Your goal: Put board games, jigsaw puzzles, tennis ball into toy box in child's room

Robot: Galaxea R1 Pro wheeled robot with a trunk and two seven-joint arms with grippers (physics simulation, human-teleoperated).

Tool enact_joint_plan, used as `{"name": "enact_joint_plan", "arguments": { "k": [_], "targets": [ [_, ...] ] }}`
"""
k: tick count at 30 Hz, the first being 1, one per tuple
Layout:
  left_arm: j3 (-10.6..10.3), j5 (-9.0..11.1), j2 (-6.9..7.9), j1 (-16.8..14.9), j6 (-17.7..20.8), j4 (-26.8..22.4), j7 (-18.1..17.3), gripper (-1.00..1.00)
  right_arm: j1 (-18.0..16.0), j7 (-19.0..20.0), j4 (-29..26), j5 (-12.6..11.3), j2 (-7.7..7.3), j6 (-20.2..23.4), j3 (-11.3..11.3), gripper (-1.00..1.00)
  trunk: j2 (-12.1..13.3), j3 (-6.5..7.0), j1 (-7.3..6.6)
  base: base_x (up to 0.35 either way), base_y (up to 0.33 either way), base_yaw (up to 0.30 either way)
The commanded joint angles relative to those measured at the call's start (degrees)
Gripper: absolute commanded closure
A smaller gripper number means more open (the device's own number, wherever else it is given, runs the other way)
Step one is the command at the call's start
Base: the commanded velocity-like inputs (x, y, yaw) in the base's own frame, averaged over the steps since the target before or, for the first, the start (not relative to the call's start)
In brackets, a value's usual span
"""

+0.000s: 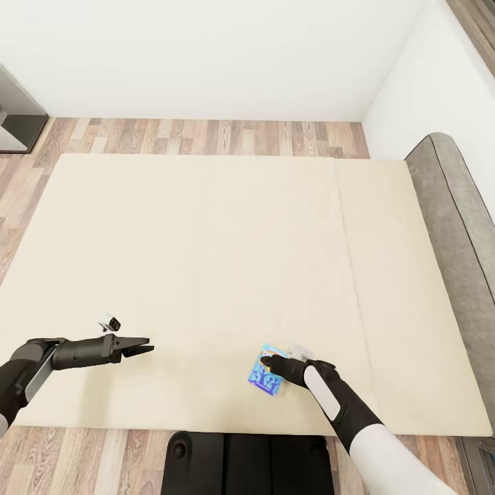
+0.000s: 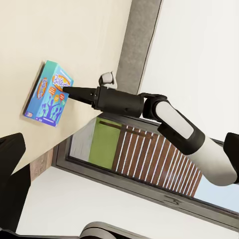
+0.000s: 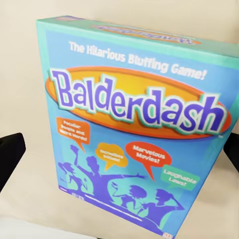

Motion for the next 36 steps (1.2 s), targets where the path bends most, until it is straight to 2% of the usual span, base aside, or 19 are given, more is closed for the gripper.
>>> {"name": "enact_joint_plan", "arguments": {
  "k": [1,19,36],
  "targets": [
    [-0.3,0.2,0.08,0.0,0.6,0.0,-0.2,-1.0,0.0,-0.3,-0.1,-0.4,-0.02,0.2,0.1,-1.0,-0.1,-0.06,0.03,0.0,0.0,0.0],
    [-0.3,0.2,0.07,0.0,0.6,0.0,-0.2,-1.0,0.0,-0.4,-0.1,-0.4,-0.08,0.1,-0.1,-1.0,-0.1,-0.09,0.03,0.0,0.0,0.0],
    [-0.3,0.2,0.07,0.0,0.6,0.0,-0.1,-1.0,0.1,-0.4,-0.1,-0.4,-0.1,0.1,-0.5,-1.0,-0.1,-0.94,0.03,0.0,0.0,0.0]
  ]
}}
